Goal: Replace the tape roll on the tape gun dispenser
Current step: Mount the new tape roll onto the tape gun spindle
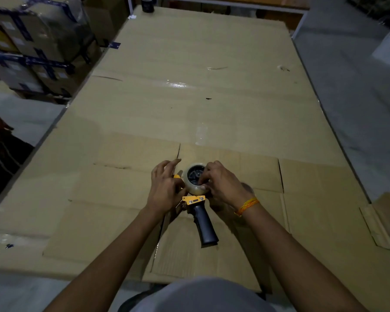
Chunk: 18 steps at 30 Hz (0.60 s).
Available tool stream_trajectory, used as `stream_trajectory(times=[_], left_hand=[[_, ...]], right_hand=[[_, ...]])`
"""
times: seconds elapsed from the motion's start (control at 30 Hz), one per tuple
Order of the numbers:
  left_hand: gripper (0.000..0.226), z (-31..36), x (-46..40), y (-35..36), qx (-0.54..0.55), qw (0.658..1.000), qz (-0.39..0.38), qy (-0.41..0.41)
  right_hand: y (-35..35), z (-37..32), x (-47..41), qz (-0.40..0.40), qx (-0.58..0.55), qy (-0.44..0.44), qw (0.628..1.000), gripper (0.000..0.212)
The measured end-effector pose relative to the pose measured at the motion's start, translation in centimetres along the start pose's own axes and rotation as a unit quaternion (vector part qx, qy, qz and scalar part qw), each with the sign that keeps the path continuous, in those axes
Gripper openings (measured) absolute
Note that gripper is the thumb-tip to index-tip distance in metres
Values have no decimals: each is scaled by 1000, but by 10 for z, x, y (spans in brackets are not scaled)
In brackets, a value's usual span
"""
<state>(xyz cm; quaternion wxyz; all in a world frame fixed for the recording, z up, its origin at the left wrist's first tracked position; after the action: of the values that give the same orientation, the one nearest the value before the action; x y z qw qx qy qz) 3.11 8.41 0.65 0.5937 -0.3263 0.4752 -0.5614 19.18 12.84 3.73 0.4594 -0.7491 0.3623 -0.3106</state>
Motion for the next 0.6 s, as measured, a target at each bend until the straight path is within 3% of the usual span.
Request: stream_trajectory(times=[0.3,0.43,0.6], left_hand=[[20,-3,17,7,40,999,35,3],[25,1,22,7,47,997,54,28],[24,9,27,4,61,992,77,77]], right_hand=[[-3,-9,3,20,95,47,994,26],[-5,-10,8,56,109,60,991,24],[-9,-7,5,35,117,60,991,22]])
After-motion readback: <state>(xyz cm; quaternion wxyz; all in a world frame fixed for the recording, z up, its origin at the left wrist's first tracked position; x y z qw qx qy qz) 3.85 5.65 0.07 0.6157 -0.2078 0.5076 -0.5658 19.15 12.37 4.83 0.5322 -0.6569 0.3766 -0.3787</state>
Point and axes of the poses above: each hand's wrist, its own x-axis away from the middle knuckle, its own y-axis out of the palm, z = x × y, the point moved 8 cm from there along -x, towards the middle knuckle, and after that the axes turned 2 degrees about y, right-handed, at the moved point
